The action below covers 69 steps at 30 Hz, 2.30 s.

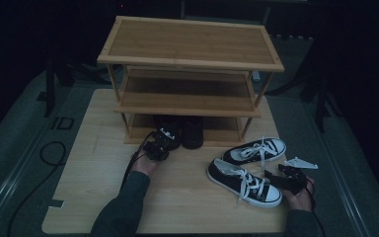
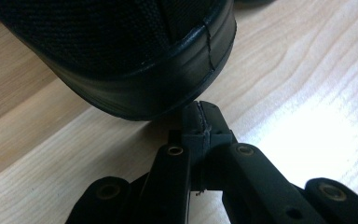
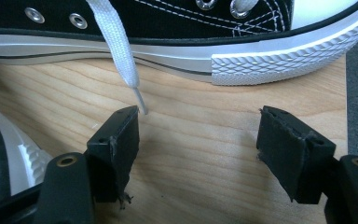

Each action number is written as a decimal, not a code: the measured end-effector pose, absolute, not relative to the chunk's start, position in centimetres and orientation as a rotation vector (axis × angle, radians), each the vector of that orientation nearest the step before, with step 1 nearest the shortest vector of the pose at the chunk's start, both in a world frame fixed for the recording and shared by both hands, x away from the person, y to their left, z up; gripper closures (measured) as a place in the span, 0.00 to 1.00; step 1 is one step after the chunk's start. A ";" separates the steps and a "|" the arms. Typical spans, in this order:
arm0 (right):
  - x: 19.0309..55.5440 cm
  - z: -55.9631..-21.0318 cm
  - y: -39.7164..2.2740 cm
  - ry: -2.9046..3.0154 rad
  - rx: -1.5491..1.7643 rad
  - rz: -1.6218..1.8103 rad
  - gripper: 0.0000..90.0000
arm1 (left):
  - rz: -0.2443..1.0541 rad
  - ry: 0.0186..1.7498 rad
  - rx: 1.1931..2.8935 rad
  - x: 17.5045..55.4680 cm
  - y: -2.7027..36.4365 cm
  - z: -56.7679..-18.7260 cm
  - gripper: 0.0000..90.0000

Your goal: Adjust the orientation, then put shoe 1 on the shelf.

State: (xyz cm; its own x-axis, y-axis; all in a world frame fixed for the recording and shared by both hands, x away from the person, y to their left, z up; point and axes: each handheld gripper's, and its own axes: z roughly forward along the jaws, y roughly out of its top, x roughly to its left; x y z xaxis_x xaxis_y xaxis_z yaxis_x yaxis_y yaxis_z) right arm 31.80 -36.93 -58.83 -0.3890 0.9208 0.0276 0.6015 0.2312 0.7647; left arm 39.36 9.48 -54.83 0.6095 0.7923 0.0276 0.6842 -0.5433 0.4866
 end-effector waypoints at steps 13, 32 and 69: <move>31.8 -58.8 -36.9 2.078 1.396 0.989 0.33 | 0.316 1.215 2.376 40.1 9.8 -55.1 0.99; 31.8 -58.8 -36.9 2.079 1.396 0.989 0.33 | 0.343 1.213 2.364 38.6 11.7 -55.3 0.62; 31.6 -58.2 -36.6 2.082 1.441 0.899 0.34 | 0.435 1.228 2.239 34.2 18.2 -56.4 0.43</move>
